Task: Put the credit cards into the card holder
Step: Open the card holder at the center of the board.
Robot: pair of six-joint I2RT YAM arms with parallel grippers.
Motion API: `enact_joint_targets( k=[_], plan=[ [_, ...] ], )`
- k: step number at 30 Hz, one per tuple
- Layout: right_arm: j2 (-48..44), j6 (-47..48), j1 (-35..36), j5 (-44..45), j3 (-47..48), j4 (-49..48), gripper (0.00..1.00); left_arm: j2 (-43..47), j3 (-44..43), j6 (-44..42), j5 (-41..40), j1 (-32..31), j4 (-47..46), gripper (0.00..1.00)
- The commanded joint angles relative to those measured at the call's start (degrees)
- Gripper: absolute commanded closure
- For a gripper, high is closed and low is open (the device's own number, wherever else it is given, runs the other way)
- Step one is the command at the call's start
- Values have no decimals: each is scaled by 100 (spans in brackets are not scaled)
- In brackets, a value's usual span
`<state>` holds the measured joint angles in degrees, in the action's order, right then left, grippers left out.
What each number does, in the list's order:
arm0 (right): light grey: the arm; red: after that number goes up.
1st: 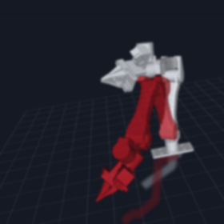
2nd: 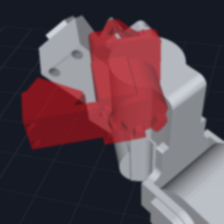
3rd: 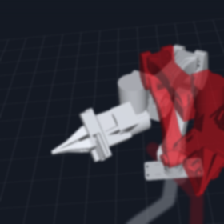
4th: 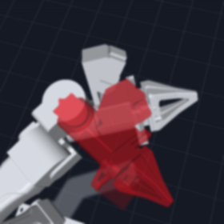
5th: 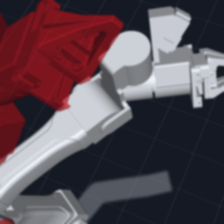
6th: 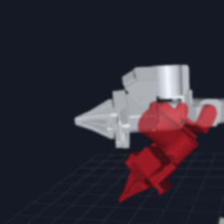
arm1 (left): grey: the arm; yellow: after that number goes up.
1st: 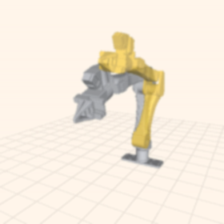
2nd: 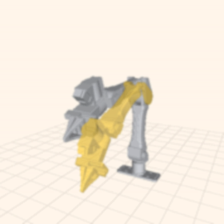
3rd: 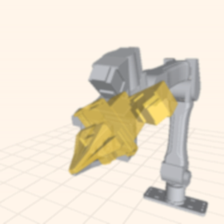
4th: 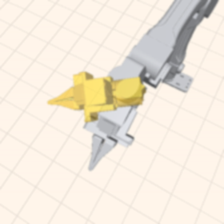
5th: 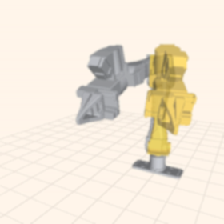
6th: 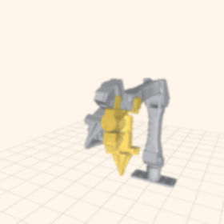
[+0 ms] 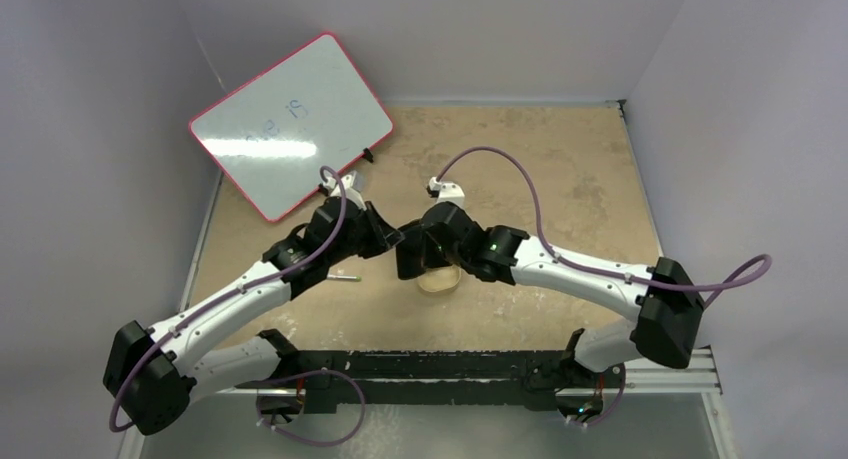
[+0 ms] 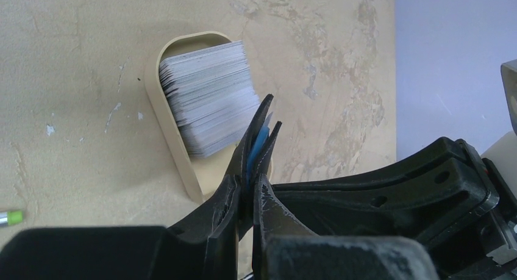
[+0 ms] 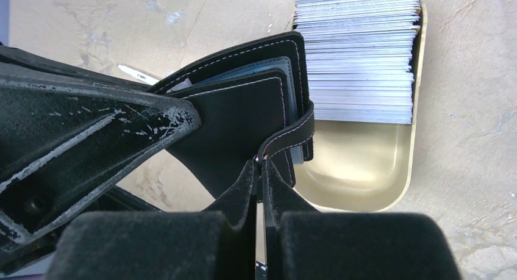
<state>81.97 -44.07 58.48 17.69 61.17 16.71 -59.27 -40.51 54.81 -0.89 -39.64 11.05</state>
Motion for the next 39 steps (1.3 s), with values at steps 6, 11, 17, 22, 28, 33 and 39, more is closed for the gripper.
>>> enact_joint_targets(
  k=[6,11,17,22,28,33,39],
  plan=[
    [-895,-186,-82,744,-847,888,100,250,-614,-340,-325,3,1131,100],
    [-1445,369,-73,307,-1174,405,100,221,-523,-359,-97,0,1168,100],
    [-2320,530,-73,-1894,-1961,-792,100,5,-300,-320,364,7,1070,94],
    [-2617,132,-73,-2895,-2682,-1756,100,-77,14,-244,193,4,1078,72],
    [-2377,-395,-73,-3518,-3240,-2802,100,-243,26,-353,49,6,1261,58],
    [-2482,-529,-67,-3318,-3171,-2808,100,-175,141,-347,407,7,965,51],
    [-2709,-786,-71,-3419,-3070,-2979,100,-198,250,-318,838,2,705,48]
  ],
)
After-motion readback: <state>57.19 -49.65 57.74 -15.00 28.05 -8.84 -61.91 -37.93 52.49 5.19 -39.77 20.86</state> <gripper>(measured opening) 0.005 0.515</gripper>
